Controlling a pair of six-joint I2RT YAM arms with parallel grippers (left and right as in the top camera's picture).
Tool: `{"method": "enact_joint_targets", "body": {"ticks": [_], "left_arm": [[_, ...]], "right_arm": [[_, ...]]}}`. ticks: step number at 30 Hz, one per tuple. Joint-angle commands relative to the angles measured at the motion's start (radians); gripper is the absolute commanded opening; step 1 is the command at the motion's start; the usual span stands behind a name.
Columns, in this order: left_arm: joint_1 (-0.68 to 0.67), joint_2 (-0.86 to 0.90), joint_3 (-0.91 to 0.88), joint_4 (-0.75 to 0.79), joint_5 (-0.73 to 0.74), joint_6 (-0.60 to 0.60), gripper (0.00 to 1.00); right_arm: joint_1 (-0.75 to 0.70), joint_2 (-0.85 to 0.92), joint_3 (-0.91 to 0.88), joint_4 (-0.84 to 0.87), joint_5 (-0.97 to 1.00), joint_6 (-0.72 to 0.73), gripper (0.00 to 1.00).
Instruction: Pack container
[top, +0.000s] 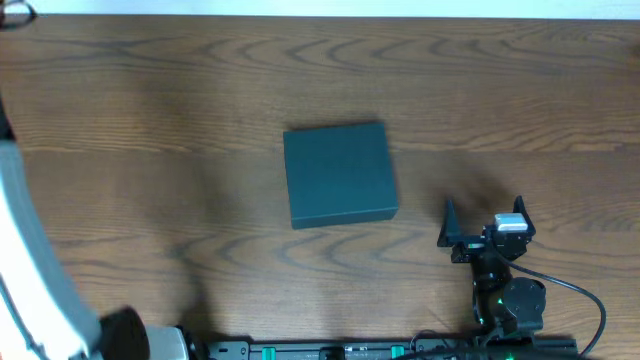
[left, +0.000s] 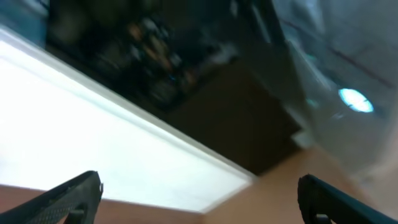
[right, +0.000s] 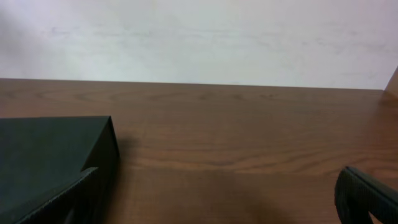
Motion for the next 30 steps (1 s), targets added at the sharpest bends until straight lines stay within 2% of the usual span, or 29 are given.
{"method": "enact_joint_targets", "body": {"ticks": [1,4,6,10,14,21,30], "left_arm": [[-0.028,-0.102,0.011,-0.097,-0.212,0.319,0.99],[-0.058,-0.18,0.011,-0.216,-0.31,0.448,0.99],[-0.074,-0.229,0.011,-0.303,-0.38,0.489,0.99],[-0.096,-0.319,0.004,-0.468,-0.538,0.494,0.99],[-0.112,-0.419,-0.041,-0.562,-0.663,0.494,0.99],[-0.139,-0.607,-0.19,-0.605,-0.792,0.494,0.99],[-0.217,-0.901,-0.494,-0.585,-0.953,0.493,0.99]], "right_arm": [[-0.008,-0.005,-0.002,-0.004,0.01,0.016,0.99],[-0.008,-0.005,-0.002,-0.004,0.01,0.016,0.99],[-0.008,-0.005,-0.002,-0.004,0.01,0.016,0.99],[-0.008,-0.005,-0.002,-0.004,0.01,0.016,0.99],[-0.008,-0.005,-0.002,-0.004,0.01,0.016,0.99],[-0.008,-0.005,-0.002,-0.004,0.01,0.016,0.99],[-0.008,-0.005,-0.002,-0.004,0.01,0.016,0.99]]}}
